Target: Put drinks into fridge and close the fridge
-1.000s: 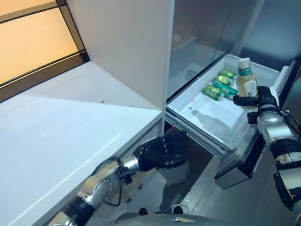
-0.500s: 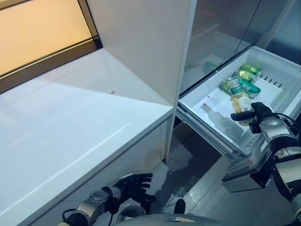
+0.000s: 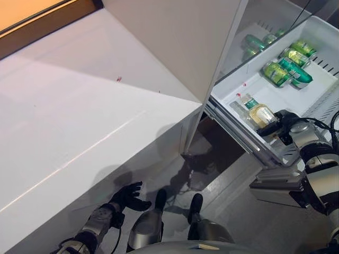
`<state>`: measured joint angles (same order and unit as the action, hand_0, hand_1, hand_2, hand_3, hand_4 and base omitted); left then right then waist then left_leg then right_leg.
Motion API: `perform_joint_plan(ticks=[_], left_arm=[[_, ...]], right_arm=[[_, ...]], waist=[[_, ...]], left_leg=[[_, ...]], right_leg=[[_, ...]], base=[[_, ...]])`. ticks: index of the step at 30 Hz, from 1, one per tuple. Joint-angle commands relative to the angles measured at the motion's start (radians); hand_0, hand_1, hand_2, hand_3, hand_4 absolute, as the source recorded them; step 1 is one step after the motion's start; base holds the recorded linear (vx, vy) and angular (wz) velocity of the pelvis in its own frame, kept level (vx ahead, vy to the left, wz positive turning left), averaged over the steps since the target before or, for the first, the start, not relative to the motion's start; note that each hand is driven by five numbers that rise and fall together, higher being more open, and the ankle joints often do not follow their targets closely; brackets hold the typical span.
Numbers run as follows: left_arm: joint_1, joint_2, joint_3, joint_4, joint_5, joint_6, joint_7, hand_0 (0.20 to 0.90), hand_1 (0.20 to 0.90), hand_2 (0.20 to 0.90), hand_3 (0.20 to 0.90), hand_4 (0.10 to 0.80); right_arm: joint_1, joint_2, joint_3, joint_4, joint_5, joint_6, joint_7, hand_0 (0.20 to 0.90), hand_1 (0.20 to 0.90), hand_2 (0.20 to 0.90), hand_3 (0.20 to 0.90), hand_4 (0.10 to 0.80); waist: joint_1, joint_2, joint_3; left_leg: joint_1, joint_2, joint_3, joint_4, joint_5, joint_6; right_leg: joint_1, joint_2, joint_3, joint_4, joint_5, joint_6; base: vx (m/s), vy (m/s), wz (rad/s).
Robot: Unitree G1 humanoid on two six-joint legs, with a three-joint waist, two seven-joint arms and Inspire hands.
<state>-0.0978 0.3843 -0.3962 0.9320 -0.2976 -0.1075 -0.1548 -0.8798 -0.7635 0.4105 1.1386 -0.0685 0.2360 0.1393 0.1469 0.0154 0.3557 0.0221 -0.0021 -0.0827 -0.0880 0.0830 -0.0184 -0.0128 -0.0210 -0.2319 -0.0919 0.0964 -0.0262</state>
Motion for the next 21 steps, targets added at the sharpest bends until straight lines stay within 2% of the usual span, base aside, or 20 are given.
perform_joint_plan(ticks=[1, 2, 3, 7, 14, 21], left_arm=[[-0.025, 0.015, -0.017, -0.052, 0.013, -0.059, 0.005, 0.900, 0.900, 0.900, 0.900, 0.800], [-0.024, 0.015, -0.019, -0.060, 0.015, -0.063, 0.001, 0.900, 0.900, 0.900, 0.900, 0.800], [-0.022, 0.016, -0.021, -0.067, 0.016, -0.065, -0.002, 0.900, 0.900, 0.900, 0.900, 0.800], [-0.021, 0.018, -0.033, -0.092, 0.026, -0.069, -0.014, 0.900, 0.900, 0.900, 0.900, 0.800], [-0.005, 0.022, -0.024, -0.091, 0.060, -0.064, -0.015, 0.900, 0.900, 0.900, 0.900, 0.800], [0.029, 0.016, 0.023, -0.054, 0.106, -0.056, -0.007, 0.900, 0.900, 0.900, 0.900, 0.800]], right_arm=[[-0.176, -0.118, 0.091, -0.068, -0.042, -0.053, -0.027, 0.300, 0.300, 0.300, 0.200, 0.100], [-0.174, -0.121, 0.092, -0.070, -0.042, -0.055, -0.025, 0.316, 0.316, 0.316, 0.219, 0.119], [-0.175, -0.121, 0.093, -0.072, -0.038, -0.055, -0.028, 0.900, 0.900, 0.900, 0.900, 0.800], [-0.178, -0.117, 0.090, -0.094, -0.008, -0.074, -0.039, 0.900, 0.900, 0.900, 0.900, 0.800], [-0.147, -0.129, 0.055, -0.214, 0.082, -0.039, 0.022, 0.900, 0.900, 0.900, 0.900, 0.800], [-0.058, -0.175, -0.038, -0.423, 0.297, -0.015, 0.043, 0.900, 0.900, 0.900, 0.900, 0.800]], waist=[[0.001, -0.012, -0.032], [0.000, -0.011, -0.029], [0.000, -0.011, -0.028], [-0.003, -0.012, -0.023], [-0.019, -0.028, -0.040], [-0.050, -0.057, -0.086]], left_leg=[[-0.053, -0.013, 0.075, 0.017, -0.034, 0.009], [-0.053, -0.014, 0.075, 0.018, -0.034, 0.008], [-0.052, -0.014, 0.076, 0.018, -0.034, 0.008], [-0.051, -0.014, 0.082, 0.018, -0.035, 0.006], [-0.032, -0.013, 0.100, 0.019, -0.043, 0.003], [0.015, -0.012, 0.119, 0.018, -0.058, 0.002]], right_leg=[[-0.003, -0.001, 0.041, 0.057, -0.065, 0.061], [-0.003, -0.001, 0.041, 0.058, -0.065, 0.061], [-0.004, -0.002, 0.041, 0.058, -0.065, 0.061], [-0.008, -0.001, 0.043, 0.063, -0.064, 0.060], [0.001, 0.001, 0.048, 0.073, -0.072, 0.058], [0.037, 0.003, 0.054, 0.083, -0.085, 0.056]], base=[[0.000, 0.000, 0.00], [0.000, 0.000, 0.00], [0.000, 0.000, 0.00], [0.000, 0.000, 0.00], [0.004, 0.002, -0.01], [0.049, 0.017, -0.05]])
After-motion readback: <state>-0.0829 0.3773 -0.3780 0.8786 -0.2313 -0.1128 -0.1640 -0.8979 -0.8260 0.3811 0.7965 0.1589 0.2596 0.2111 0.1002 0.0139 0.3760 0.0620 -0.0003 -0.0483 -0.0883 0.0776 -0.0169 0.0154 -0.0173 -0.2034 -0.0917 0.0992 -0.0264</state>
